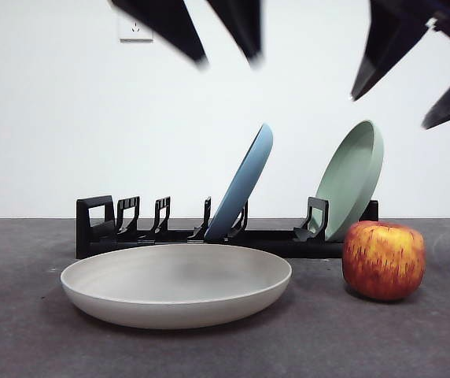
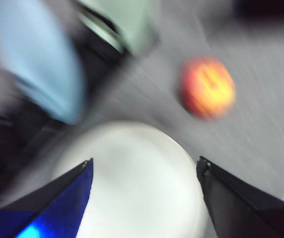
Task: Take the yellow plate from the plate rack,put the plate on the table,take the apple from the table,put the apple in the plate
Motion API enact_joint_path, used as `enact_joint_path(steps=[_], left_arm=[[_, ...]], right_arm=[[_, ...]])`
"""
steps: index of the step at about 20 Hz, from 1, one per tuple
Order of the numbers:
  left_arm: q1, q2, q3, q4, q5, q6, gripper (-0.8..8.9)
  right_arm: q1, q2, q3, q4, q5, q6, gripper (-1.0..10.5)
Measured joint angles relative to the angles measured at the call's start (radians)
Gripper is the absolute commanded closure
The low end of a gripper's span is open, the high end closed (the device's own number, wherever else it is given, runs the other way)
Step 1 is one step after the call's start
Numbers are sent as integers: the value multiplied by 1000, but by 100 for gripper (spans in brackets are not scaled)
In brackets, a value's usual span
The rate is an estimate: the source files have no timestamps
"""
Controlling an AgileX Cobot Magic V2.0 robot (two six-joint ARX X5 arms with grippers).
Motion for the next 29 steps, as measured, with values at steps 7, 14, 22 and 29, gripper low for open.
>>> enact_joint_path(steps=[7, 14, 22, 29], left_arm=[[1, -387, 1, 13, -229, 0, 468], [0, -499, 1, -63, -277, 0, 468], [1, -497, 1, -99, -279, 0, 468], [0, -496, 1, -100, -278, 0, 468]], right_arm=[[58, 266, 13, 0, 98, -19, 436], [58, 479, 13, 46, 101, -28, 520], [63, 488, 15, 11, 101, -24, 962], [276, 458, 220, -1, 5, 47, 963]])
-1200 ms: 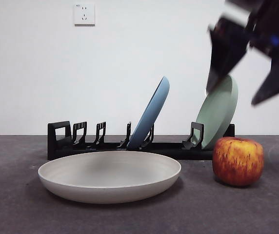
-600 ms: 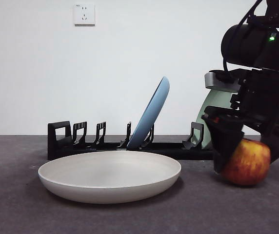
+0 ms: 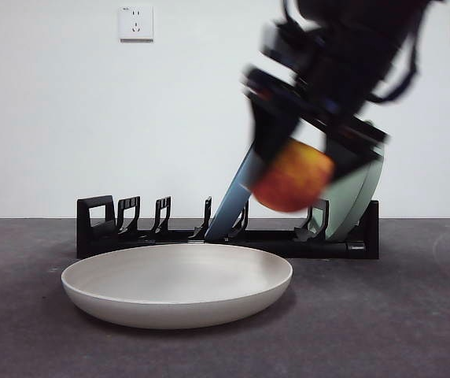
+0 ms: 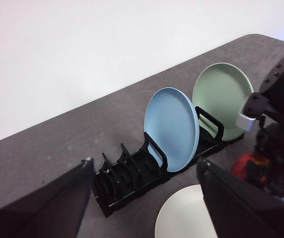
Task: Take the yellow plate from the plate rack,put the plate on the table,take the apple from the table,put the apple in the plate
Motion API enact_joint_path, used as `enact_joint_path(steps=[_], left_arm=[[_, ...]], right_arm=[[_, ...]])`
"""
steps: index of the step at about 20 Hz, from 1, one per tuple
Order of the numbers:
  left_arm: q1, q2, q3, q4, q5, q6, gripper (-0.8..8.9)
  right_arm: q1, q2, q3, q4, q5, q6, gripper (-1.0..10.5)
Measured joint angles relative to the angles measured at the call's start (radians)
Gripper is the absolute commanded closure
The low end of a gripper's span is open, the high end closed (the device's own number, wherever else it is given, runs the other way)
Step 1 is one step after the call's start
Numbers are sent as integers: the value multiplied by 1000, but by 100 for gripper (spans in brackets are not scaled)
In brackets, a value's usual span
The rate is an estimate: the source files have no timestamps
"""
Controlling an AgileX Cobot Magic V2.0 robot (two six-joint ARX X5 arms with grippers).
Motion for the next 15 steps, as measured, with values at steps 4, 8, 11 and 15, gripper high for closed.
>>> enact_joint_path(steps=[4, 8, 11, 15], left_arm=[[0, 0, 0, 0, 0, 0, 468], [0, 0, 0, -14, 0, 0, 468], [0, 0, 0, -34, 0, 0, 468], [0, 0, 0, -56, 0, 0, 468]], right_arm=[[118, 69, 112, 4, 21, 5, 963], [161, 246, 188, 3, 26, 5, 963], [177, 346, 213, 3, 58, 4, 963], [201, 383, 217, 3, 81, -6, 960]])
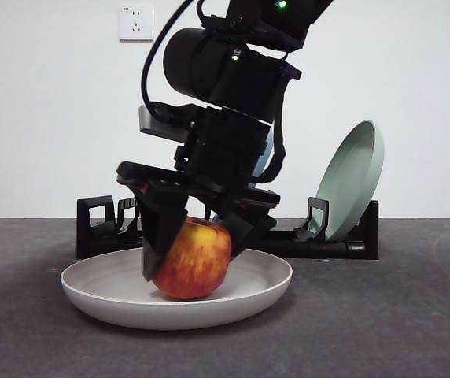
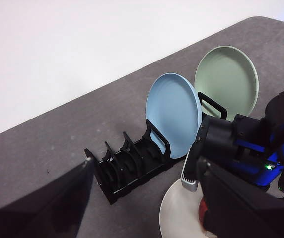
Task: Take the yellow plate from the plate rack,put the plate on the table,take the apple from the table,put the apple in the plate
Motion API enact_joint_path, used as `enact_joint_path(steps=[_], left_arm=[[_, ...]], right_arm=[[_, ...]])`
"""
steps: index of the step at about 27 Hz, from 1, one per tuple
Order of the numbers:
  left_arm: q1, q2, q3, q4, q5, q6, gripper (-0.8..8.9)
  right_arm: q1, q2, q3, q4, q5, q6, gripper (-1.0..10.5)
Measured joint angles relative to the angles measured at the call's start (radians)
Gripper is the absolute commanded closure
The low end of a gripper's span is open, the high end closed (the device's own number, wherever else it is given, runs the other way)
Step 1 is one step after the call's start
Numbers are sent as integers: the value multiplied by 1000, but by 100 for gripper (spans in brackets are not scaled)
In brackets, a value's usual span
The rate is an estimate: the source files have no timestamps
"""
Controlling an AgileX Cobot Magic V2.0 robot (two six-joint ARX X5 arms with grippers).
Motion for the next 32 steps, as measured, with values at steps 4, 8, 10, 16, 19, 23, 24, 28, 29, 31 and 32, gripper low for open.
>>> enact_joint_path(steps=[4, 8, 10, 16, 19, 23, 24, 28, 29, 31, 32], left_arm=[[0, 0, 0, -1, 0, 0, 468], [0, 0, 0, -6, -13, 0, 468], [0, 0, 0, -7, -21, 0, 468], [0, 0, 0, -8, -23, 0, 468], [0, 0, 0, -8, -23, 0, 468], [0, 3, 0, -6, -23, 0, 469], [0, 5, 0, -6, -23, 0, 469], [0, 29, 0, 11, -23, 3, 469], [0, 39, 0, 17, -23, 12, 469], [0, 60, 0, 27, -23, 39, 469], [0, 69, 0, 36, -23, 51, 469]], right_arm=[[2, 3, 2, -3, 1, -13, 695], [4, 3, 2, -3, 5, -16, 439], [6, 3, 2, -3, 23, -16, 433], [13, 3, 3, -13, 42, -17, 442], [13, -3, 19, -21, 42, -17, 442], [12, -65, 33, -48, 43, -18, 443], [12, -93, 34, -54, 43, -20, 443], [6, -201, 40, -69, 45, -37, 447], [3, -230, 42, -71, 45, -41, 447], [-8, -287, 43, -81, 45, -45, 449], [-11, -312, 43, -85, 45, -47, 458]])
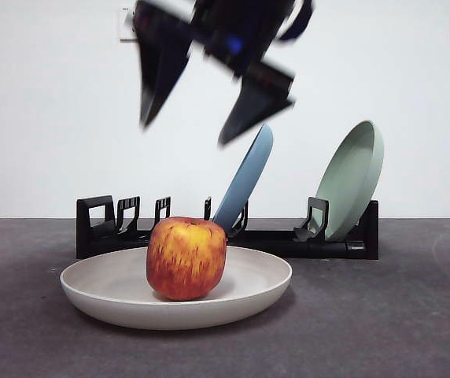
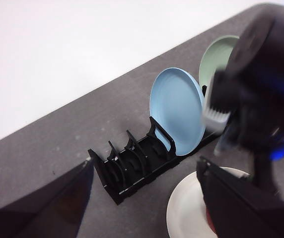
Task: Take the yellow plate from the plate rack,put the plate on the table,take the apple from the table,put the apple in the plate
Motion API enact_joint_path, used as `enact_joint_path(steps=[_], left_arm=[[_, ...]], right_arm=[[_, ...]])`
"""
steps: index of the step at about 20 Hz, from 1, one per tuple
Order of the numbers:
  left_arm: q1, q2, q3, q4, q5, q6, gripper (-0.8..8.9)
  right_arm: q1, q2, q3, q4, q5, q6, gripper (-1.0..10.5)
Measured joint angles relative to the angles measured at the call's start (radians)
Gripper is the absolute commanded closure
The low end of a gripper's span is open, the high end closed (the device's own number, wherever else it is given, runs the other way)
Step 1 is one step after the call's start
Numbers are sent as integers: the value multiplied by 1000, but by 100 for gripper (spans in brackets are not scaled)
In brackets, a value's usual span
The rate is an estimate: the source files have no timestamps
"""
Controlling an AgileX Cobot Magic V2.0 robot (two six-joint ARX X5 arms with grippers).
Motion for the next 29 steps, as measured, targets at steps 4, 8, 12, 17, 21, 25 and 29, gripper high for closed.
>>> enact_joint_path(steps=[4, 8, 12, 17, 21, 25, 29], left_arm=[[5, 39, 0, 49, 2, 57, 472], [66, 94, 0, 79, 90, 116, 703], [180, 138, 0, 79, 332, 130, 823], [387, 161, 0, 15, 640, 168, 822], [520, 160, 0, -5, 779, 175, 822], [541, 147, -31, -7, 888, 176, 822], [542, 49, -206, 121, 880, 145, 822]], right_arm=[[-30, -110, 0, -23, 0, -1, 623], [-86, -254, 0, -89, 1, -23, 894], [-150, -356, 0, -214, 1, -68, 957], [-255, -431, 0, -338, -40, -86, 957], [-291, -490, 0, -338, -214, -86, 957], [-291, -545, -67, -313, -219, -86, 957], [-291, -636, -233, -158, -218, -74, 957]])
